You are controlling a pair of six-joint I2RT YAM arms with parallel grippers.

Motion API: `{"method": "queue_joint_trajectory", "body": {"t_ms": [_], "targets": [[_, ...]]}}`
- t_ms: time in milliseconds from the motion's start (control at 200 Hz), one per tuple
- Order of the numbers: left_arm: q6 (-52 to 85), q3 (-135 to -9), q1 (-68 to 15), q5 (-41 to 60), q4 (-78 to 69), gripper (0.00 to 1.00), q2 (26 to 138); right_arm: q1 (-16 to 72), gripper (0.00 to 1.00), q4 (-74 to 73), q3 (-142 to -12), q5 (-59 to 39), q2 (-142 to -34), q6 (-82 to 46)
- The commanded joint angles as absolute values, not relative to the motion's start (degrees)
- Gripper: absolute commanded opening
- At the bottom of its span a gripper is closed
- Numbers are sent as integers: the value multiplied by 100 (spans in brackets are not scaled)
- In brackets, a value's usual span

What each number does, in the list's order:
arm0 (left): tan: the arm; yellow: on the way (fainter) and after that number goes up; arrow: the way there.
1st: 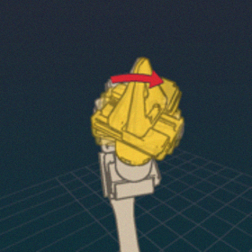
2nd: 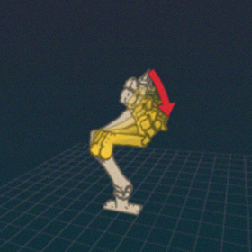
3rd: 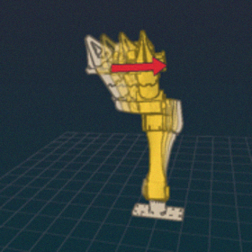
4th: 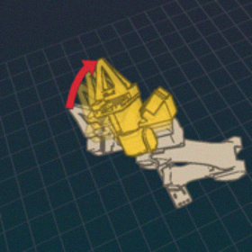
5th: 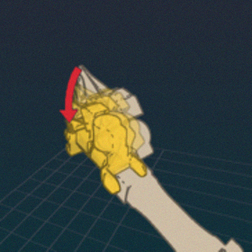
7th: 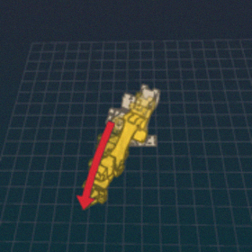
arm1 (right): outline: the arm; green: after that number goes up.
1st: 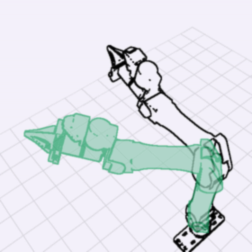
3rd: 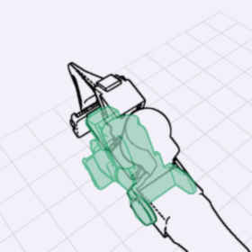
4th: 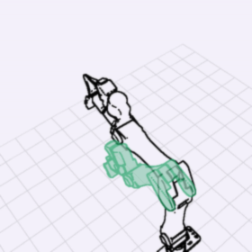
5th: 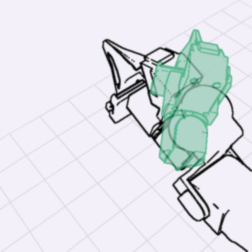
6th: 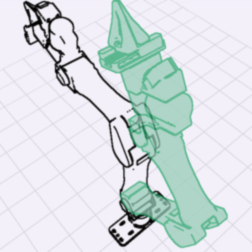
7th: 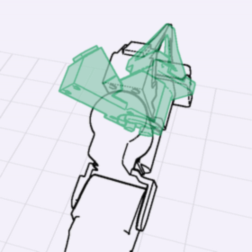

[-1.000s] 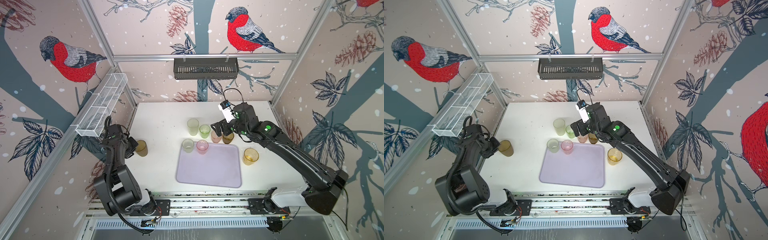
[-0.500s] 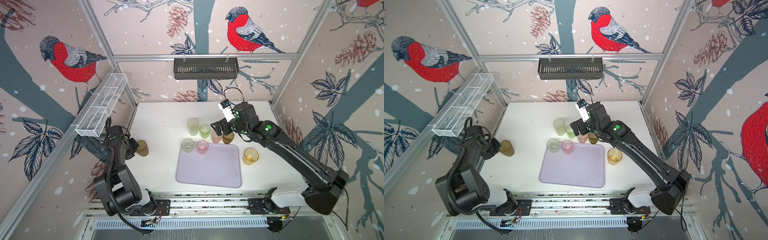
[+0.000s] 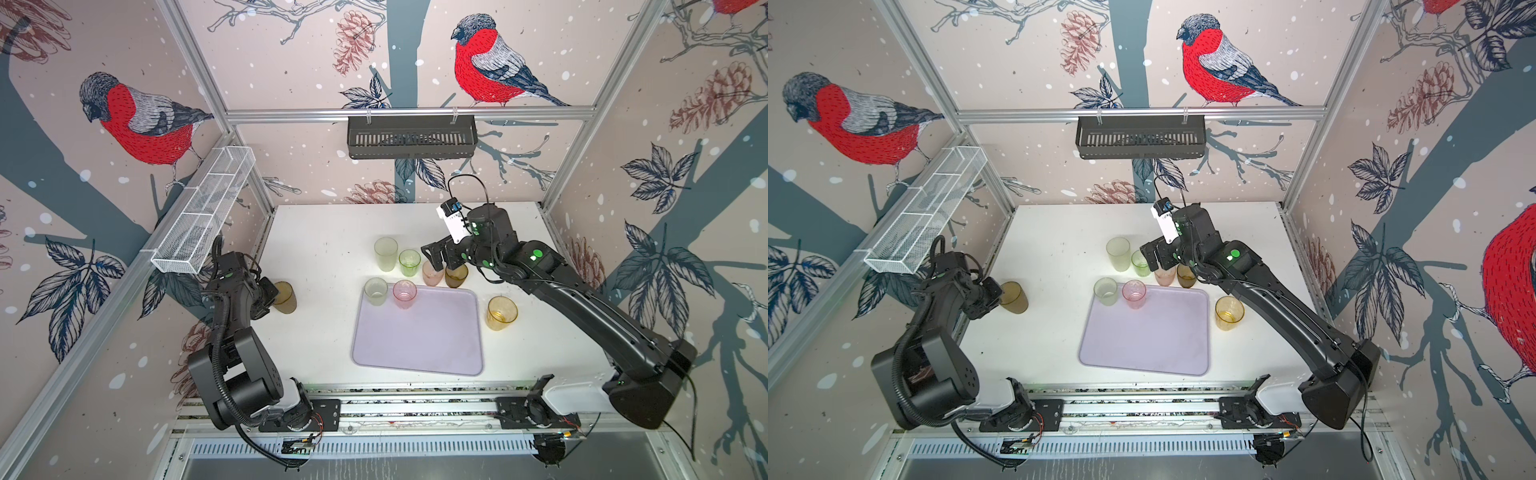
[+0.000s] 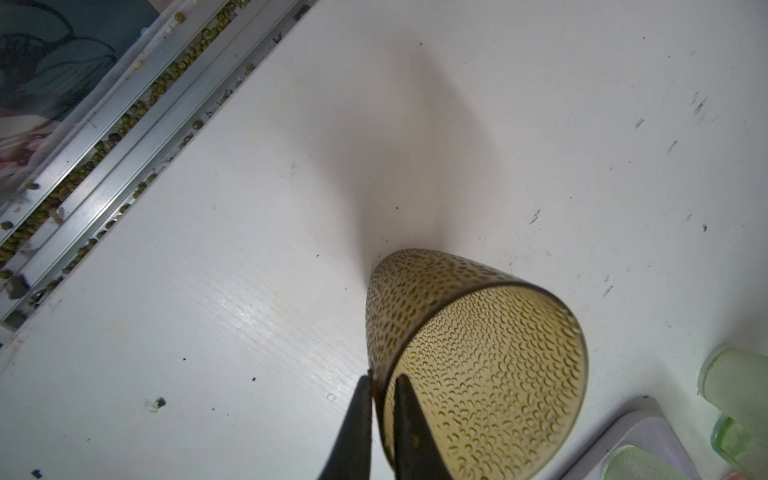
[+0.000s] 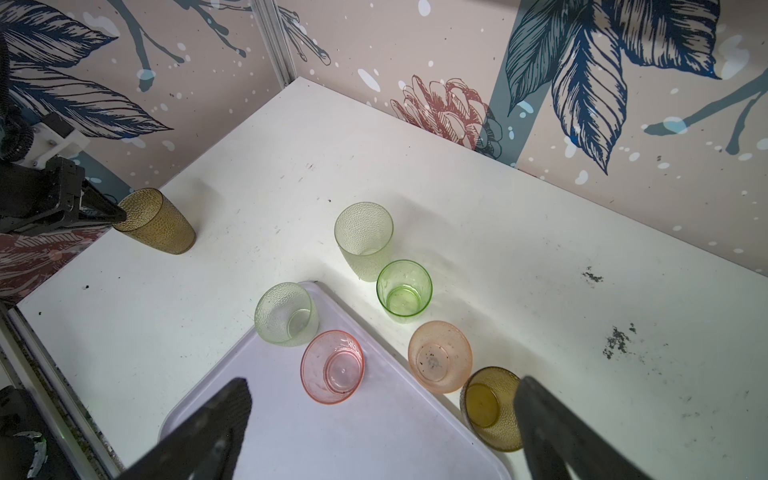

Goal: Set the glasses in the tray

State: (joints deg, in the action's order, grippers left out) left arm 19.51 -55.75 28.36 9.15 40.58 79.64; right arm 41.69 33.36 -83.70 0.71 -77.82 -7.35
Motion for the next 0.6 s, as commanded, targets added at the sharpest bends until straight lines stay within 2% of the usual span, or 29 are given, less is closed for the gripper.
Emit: {"method": "queue_joint_trajectory", "body": {"t_ms": [0,595], "targets": [[1951,-5616,2866,940,3991,12,7972,4174,100,3217,-8407,140,-7752,-708],[1886,-5598,2851,949,4154,2,7719,4157,100,3180,-8336,106,-7706,-740]]}}
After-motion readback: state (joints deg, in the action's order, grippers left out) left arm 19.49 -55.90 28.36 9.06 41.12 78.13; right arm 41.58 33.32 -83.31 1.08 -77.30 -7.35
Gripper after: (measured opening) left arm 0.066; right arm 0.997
